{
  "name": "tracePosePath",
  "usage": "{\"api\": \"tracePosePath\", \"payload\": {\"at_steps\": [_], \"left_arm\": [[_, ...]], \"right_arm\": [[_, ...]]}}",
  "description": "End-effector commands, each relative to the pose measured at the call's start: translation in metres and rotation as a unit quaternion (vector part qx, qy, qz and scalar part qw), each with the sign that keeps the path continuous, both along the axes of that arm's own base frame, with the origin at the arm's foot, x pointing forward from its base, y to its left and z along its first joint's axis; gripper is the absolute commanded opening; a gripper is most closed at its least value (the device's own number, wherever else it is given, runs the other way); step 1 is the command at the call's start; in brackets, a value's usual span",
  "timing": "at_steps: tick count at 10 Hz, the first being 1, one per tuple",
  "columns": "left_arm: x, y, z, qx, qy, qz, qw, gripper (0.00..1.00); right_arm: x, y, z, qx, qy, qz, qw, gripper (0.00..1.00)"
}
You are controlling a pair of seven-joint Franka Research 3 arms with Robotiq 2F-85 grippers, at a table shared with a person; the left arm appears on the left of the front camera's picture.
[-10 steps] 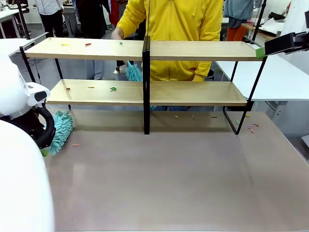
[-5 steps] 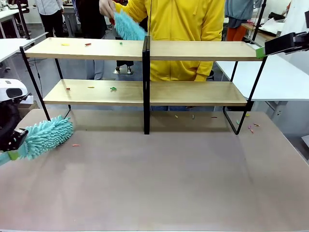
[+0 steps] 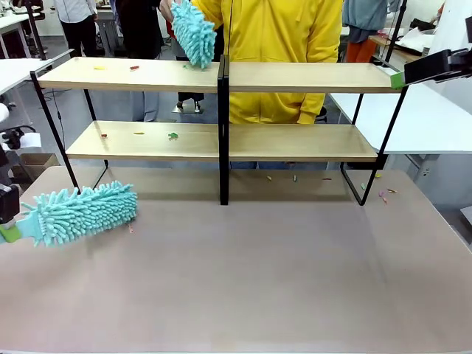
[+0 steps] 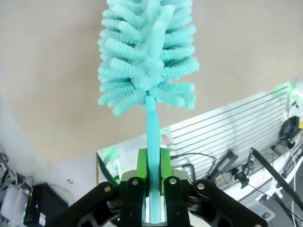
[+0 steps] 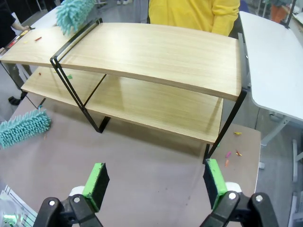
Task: Clean the shelves.
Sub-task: Clean a randomly selected level of the Shelf with the Duster.
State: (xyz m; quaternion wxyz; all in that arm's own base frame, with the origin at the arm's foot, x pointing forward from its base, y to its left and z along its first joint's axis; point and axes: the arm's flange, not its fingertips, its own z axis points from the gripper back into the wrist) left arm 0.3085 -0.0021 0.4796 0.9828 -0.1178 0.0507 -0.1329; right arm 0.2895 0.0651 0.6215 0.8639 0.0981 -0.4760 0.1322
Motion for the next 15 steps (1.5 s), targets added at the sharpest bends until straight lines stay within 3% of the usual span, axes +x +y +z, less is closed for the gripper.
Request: {"api": "tracePosePath", "payload": {"at_steps": [1, 4, 6, 8, 9, 10, 11, 12, 13, 14, 15], "left_arm": [[-0.005, -0.008, 0.003, -0.013, -0.006, -0.010, 1.000, 0.12], [-0.005, -0.005, 0.010, -0.085, -0.037, -0.037, 0.995, 0.12], [-0.012, 0.005, 0.015, -0.139, -0.045, -0.097, 0.985, 0.12], [-0.028, 0.030, 0.023, -0.233, -0.116, -0.156, 0.953, 0.12], [-0.036, 0.051, 0.027, -0.288, -0.160, -0.179, 0.927, 0.12], [-0.043, 0.069, 0.032, -0.306, -0.200, -0.181, 0.913, 0.12], [-0.055, 0.080, 0.037, -0.310, -0.262, -0.227, 0.885, 0.12], [-0.064, 0.079, 0.037, -0.252, -0.301, -0.243, 0.887, 0.12], [-0.059, 0.057, 0.034, -0.194, -0.289, -0.172, 0.922, 0.12], [-0.055, 0.083, 0.045, -0.273, -0.266, -0.212, 0.900, 0.12], [-0.058, 0.085, 0.053, -0.248, -0.286, -0.209, 0.902, 0.12]], "right_arm": [[0.001, -0.002, 0.000, -0.001, 0.000, 0.004, 1.000, 1.00], [0.001, -0.002, 0.000, -0.001, 0.000, 0.004, 1.000, 1.00], [0.001, -0.002, 0.000, -0.001, 0.000, 0.004, 1.000, 1.00], [0.001, -0.002, 0.000, -0.001, 0.000, 0.004, 1.000, 1.00], [0.001, -0.002, 0.000, -0.001, 0.000, 0.004, 1.000, 1.00], [0.001, -0.002, 0.000, -0.001, 0.000, 0.004, 1.000, 1.00], [0.001, -0.002, 0.000, -0.001, 0.000, 0.004, 1.000, 1.00], [0.001, -0.002, 0.000, -0.001, 0.000, 0.004, 1.000, 1.00], [0.001, -0.002, 0.000, -0.001, 0.000, 0.004, 1.000, 1.00], [0.001, -0.002, 0.000, -0.001, 0.000, 0.004, 1.000, 1.00], [0.001, -0.002, 0.000, -0.001, 0.000, 0.004, 1.000, 1.00]]}}
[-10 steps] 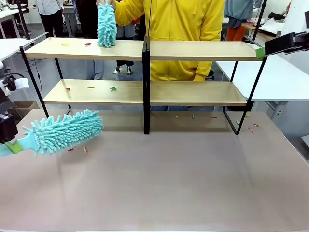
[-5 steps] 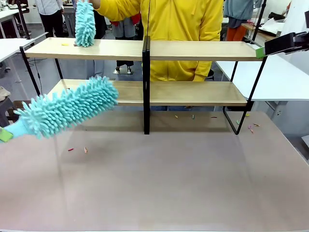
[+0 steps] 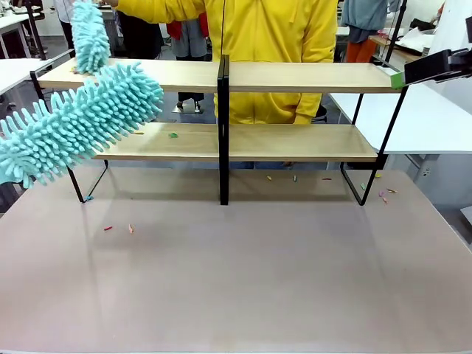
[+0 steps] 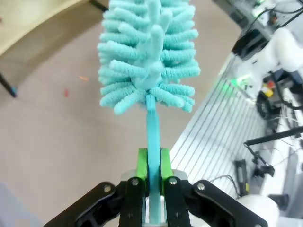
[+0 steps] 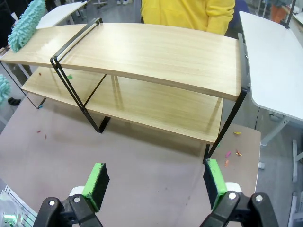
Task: Clean the shelves.
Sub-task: Clean a randomly selected level of the Shelf with the Duster.
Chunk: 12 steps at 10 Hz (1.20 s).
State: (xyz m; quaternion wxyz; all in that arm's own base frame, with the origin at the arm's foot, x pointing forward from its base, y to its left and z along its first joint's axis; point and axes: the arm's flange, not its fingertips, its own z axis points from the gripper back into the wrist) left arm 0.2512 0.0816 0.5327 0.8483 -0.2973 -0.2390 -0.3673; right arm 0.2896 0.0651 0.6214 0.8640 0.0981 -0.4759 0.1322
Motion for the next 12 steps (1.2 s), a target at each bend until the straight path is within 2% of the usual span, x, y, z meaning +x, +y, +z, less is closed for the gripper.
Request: {"api": "tracePosePath", "payload": {"at_steps": [1, 2, 3, 4, 5, 6, 7, 8, 10, 11, 12], "left_arm": [[0.005, 0.010, 0.000, -0.030, -0.021, -0.077, 0.996, 0.12], [0.004, 0.034, 0.010, -0.122, -0.056, -0.254, 0.958, 0.12], [0.003, 0.053, 0.016, -0.164, -0.041, -0.352, 0.921, 0.12], [0.000, 0.054, 0.011, -0.138, -0.030, -0.376, 0.916, 0.12], [-0.005, 0.046, 0.002, -0.094, -0.013, -0.386, 0.918, 0.12], [-0.009, 0.039, -0.007, -0.062, -0.002, -0.412, 0.909, 0.12], [-0.013, 0.032, -0.016, -0.021, 0.004, -0.417, 0.909, 0.12], [-0.019, 0.030, -0.020, -0.001, -0.006, -0.424, 0.906, 0.12], [-0.027, 0.035, -0.014, -0.015, -0.020, -0.418, 0.908, 0.12], [-0.029, 0.042, -0.010, -0.033, -0.025, -0.387, 0.921, 0.12], [-0.025, 0.063, 0.005, -0.125, -0.041, -0.333, 0.934, 0.12]], "right_arm": [[0.001, -0.002, 0.000, -0.001, -0.001, 0.004, 1.000, 1.00], [0.001, -0.002, 0.000, -0.001, -0.001, 0.004, 1.000, 1.00], [0.001, -0.002, 0.000, -0.001, -0.001, 0.004, 1.000, 1.00], [0.001, -0.002, 0.000, -0.001, -0.001, 0.004, 1.000, 1.00], [0.001, -0.002, 0.000, -0.001, -0.001, 0.004, 1.000, 1.00], [0.001, -0.002, 0.000, -0.001, -0.001, 0.004, 1.000, 1.00], [0.001, -0.002, 0.000, -0.001, -0.001, 0.004, 1.000, 1.00], [0.001, -0.002, 0.000, -0.001, -0.001, 0.004, 1.000, 1.00], [0.001, -0.002, 0.000, -0.001, -0.001, 0.004, 1.000, 1.00], [0.001, -0.002, 0.000, -0.001, -0.001, 0.004, 1.000, 1.00], [0.001, -0.002, 0.000, -0.001, -0.001, 0.004, 1.000, 1.00]]}}
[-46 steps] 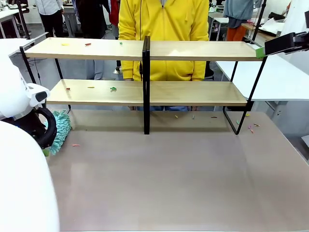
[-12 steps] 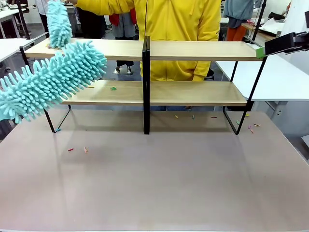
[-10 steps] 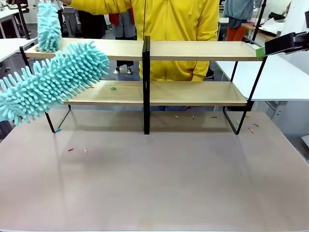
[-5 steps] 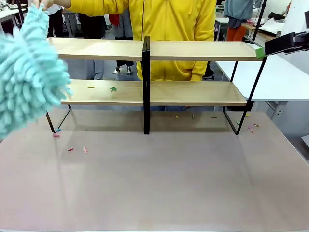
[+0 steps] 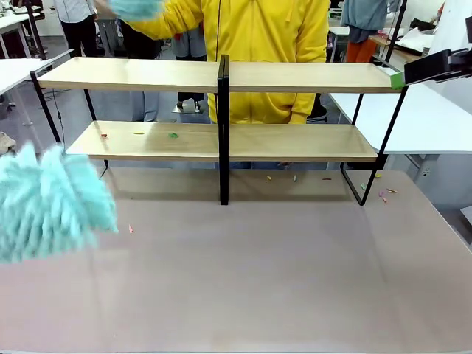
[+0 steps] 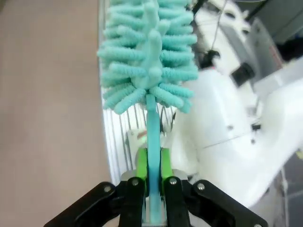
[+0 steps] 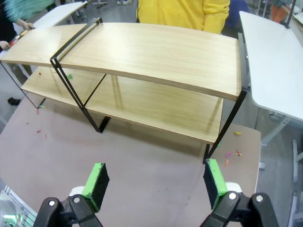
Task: Clean the shelves.
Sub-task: Clean a randomly selected level of the Shelf with the Duster.
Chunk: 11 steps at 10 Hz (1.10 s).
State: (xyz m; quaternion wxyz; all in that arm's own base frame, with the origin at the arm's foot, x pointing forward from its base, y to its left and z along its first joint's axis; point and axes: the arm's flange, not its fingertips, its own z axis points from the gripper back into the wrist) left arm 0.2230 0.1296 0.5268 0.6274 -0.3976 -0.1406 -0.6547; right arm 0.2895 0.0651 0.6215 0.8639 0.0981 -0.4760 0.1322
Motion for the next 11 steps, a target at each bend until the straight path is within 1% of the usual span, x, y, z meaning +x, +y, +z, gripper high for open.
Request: {"api": "tracePosePath", "payload": {"at_steps": [1, 2, 3, 4, 5, 6, 7, 8, 11], "left_arm": [[0.013, 0.042, 0.029, -0.148, 0.036, 0.133, 0.979, 0.12], [0.025, 0.070, 0.049, -0.214, 0.078, 0.225, 0.947, 0.12], [0.039, 0.104, 0.062, -0.236, 0.098, 0.344, 0.903, 0.12], [0.053, 0.127, 0.074, -0.217, 0.096, 0.453, 0.859, 0.12], [0.060, 0.142, 0.080, -0.220, 0.107, 0.479, 0.843, 0.12], [0.066, 0.149, 0.080, -0.199, 0.091, 0.543, 0.811, 0.12], [0.072, 0.150, 0.076, -0.182, 0.107, 0.568, 0.795, 0.12], [0.059, 0.168, 0.070, -0.181, 0.102, 0.422, 0.882, 0.12], [0.059, 0.168, 0.070, -0.181, 0.102, 0.422, 0.882, 0.12]], "right_arm": [[0.001, -0.002, -0.001, -0.001, 0.000, 0.004, 1.000, 1.00], [0.001, -0.002, -0.001, -0.001, 0.000, 0.004, 1.000, 1.00], [0.001, -0.002, -0.001, -0.001, 0.000, 0.004, 1.000, 1.00], [0.001, -0.002, -0.001, -0.001, 0.000, 0.004, 1.000, 1.00], [0.001, -0.002, -0.001, -0.001, 0.000, 0.004, 1.000, 1.00], [0.001, -0.002, -0.001, -0.001, 0.000, 0.004, 1.000, 1.00], [0.001, -0.002, -0.001, -0.001, 0.000, 0.004, 1.000, 1.00], [0.001, -0.002, -0.001, -0.001, 0.000, 0.004, 1.000, 1.00], [0.001, -0.002, -0.001, -0.001, 0.000, 0.004, 1.000, 1.00]]}}
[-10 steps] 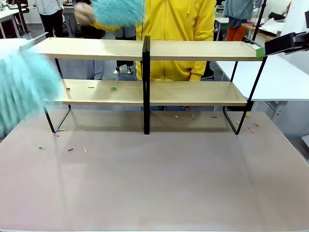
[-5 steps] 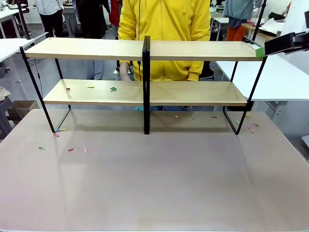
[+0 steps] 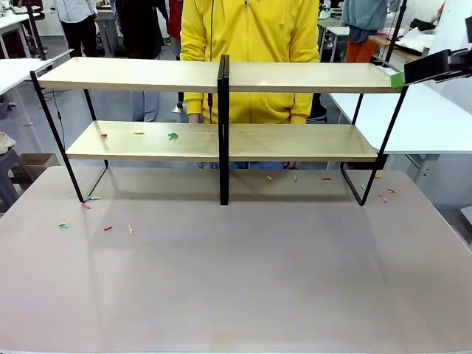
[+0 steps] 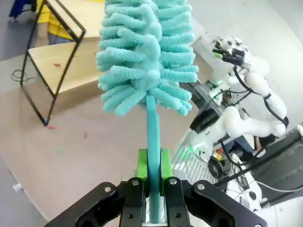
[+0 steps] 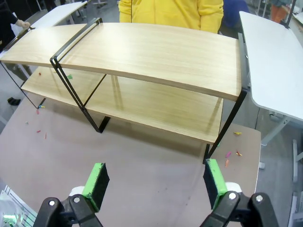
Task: Clean the shelves.
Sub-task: Clean a randomly selected level of the Shelf with the Duster, then clean another randomly selected level of the Shelf with the Duster.
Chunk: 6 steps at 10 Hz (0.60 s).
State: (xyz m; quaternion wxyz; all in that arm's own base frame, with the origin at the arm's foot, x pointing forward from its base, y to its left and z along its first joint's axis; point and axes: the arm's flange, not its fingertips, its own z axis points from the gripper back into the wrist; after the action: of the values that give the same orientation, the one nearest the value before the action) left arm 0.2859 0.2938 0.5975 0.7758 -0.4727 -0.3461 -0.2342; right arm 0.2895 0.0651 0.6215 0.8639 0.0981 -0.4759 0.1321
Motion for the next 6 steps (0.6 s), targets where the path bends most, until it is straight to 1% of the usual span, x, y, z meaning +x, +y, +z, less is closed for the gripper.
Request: {"api": "tracePosePath", "payload": {"at_steps": [1, 5, 6], "left_arm": [[-0.0036, 0.0042, -0.0011, 0.003, -0.008, -0.010, 1.000, 0.12], [-0.0036, 0.0042, -0.0011, 0.003, -0.008, -0.010, 1.000, 0.12], [-0.0022, 0.0008, -0.0022, -0.001, -0.001, -0.006, 1.000, 0.12]], "right_arm": [[0.0009, -0.0019, -0.0005, -0.001, 0.000, 0.004, 1.000, 1.00], [0.0009, -0.0019, -0.0005, -0.001, 0.000, 0.004, 1.000, 1.00], [0.0009, -0.0019, -0.0005, -0.001, 0.000, 0.004, 1.000, 1.00]]}}
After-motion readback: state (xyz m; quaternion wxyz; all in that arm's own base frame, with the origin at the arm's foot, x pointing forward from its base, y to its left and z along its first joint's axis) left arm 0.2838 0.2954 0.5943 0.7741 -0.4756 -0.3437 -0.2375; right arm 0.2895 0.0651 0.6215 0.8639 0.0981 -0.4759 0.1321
